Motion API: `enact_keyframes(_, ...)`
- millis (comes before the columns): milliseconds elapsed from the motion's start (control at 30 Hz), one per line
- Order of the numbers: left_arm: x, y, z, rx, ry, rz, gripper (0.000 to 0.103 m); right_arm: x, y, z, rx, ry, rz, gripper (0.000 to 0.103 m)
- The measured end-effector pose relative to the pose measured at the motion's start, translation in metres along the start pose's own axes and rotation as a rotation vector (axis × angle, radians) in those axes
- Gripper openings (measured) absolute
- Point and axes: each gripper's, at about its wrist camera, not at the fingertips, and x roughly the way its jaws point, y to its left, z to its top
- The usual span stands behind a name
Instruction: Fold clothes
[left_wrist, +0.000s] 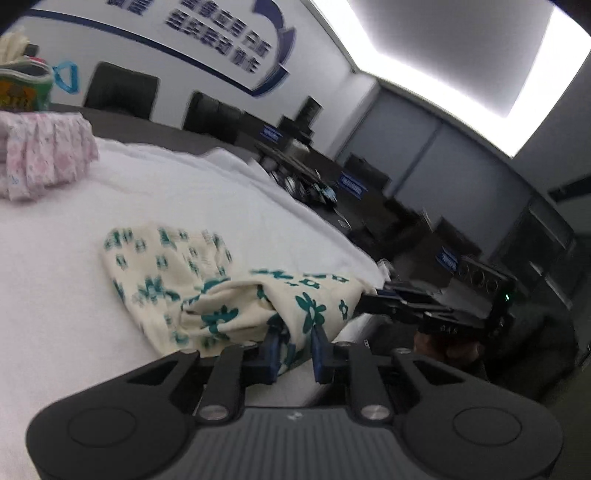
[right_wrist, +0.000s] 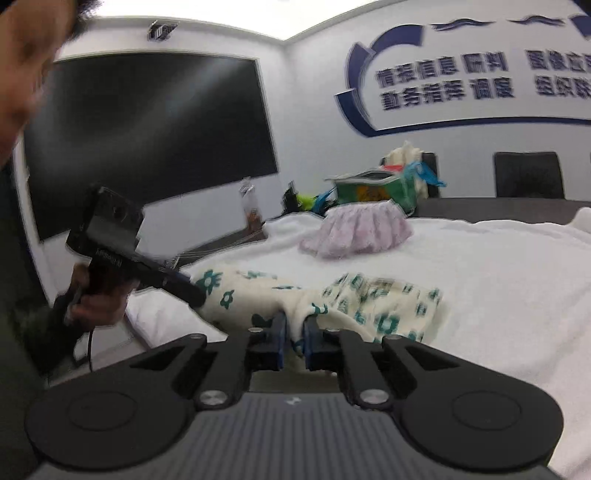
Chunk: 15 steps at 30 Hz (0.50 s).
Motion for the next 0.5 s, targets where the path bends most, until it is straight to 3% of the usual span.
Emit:
enact_keyframes(167, 0.032, 0.033, 0.054, -0.114, -0.069, 0.109, 0.013, 0.076, -0.049, 0.045, 0.127, 0.019, -0.112, 0.009)
enact_keyframes(300, 0.071, 0.075, 0.084, -0.232, -0.087, 0.256, 0.014, 0.141, -0.093, 0.062, 0.196, 0.09, -0.198, 0.008)
enact_keyframes(333, 0.082, 0.086, 0.087, -0.248, -0.082, 0.278, 0.017, 0.156, -0.099, 0.061, 0.197, 0.118, -0.234, 0.009)
enact_keyframes(400, 0.093, 0.104, 0.083, -0.321, -0.073, 0.331, 0.034, 0.183, -0.105, 0.054, 0.21, 0.182, -0.293, 0.013)
enact_keyframes(433, 0.093, 0.109, 0.079, -0.346, -0.071, 0.336, 0.035, 0.191, -0.107, 0.05, 0.212, 0.207, -0.316, 0.016)
enact_keyframes(500, 0.077, 0.112, 0.069, -0.374, -0.124, 0.275, 0.048, 0.18, -0.099, 0.048, 0.181, 0.172, -0.372, 0.044)
